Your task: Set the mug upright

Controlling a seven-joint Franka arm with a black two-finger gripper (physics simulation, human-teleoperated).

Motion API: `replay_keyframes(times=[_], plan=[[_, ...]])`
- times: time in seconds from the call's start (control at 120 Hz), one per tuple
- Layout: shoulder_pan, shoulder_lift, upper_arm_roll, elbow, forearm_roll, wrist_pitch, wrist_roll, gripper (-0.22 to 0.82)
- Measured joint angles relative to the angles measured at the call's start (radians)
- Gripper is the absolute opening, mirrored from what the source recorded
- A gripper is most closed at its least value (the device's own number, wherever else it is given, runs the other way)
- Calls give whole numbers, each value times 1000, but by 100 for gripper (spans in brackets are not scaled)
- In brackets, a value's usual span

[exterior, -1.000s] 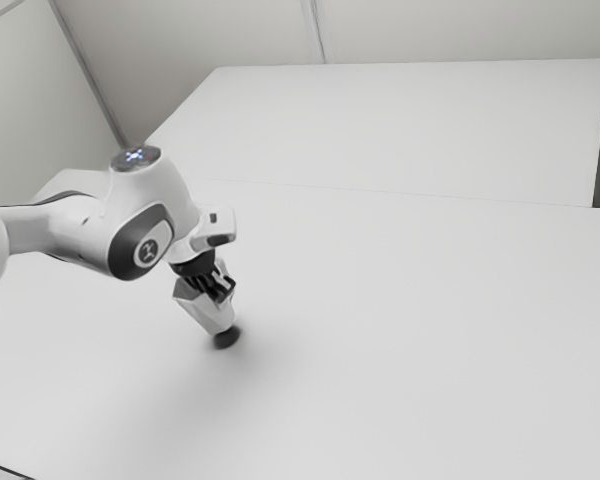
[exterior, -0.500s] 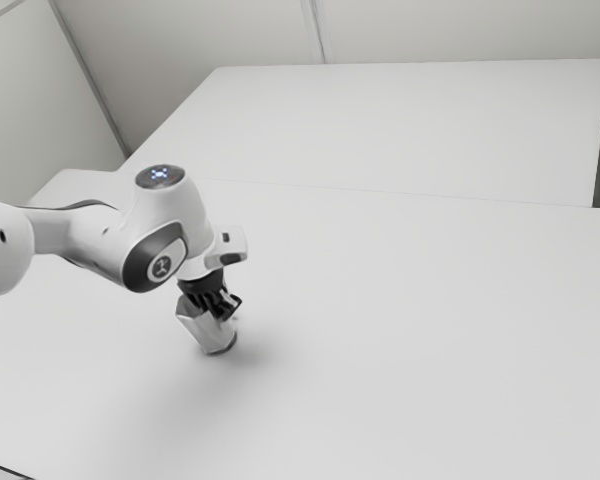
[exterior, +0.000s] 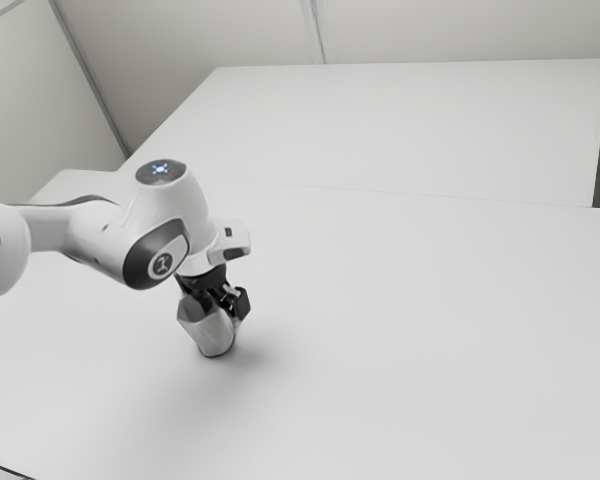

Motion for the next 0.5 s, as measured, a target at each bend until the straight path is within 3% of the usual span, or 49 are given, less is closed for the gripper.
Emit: replay_keyframes(times=[0.267,0.5], plan=[[3,-17,0,122,0,-156,-5,54],[3,-17,-2,367,-8,-395,-7,58]])
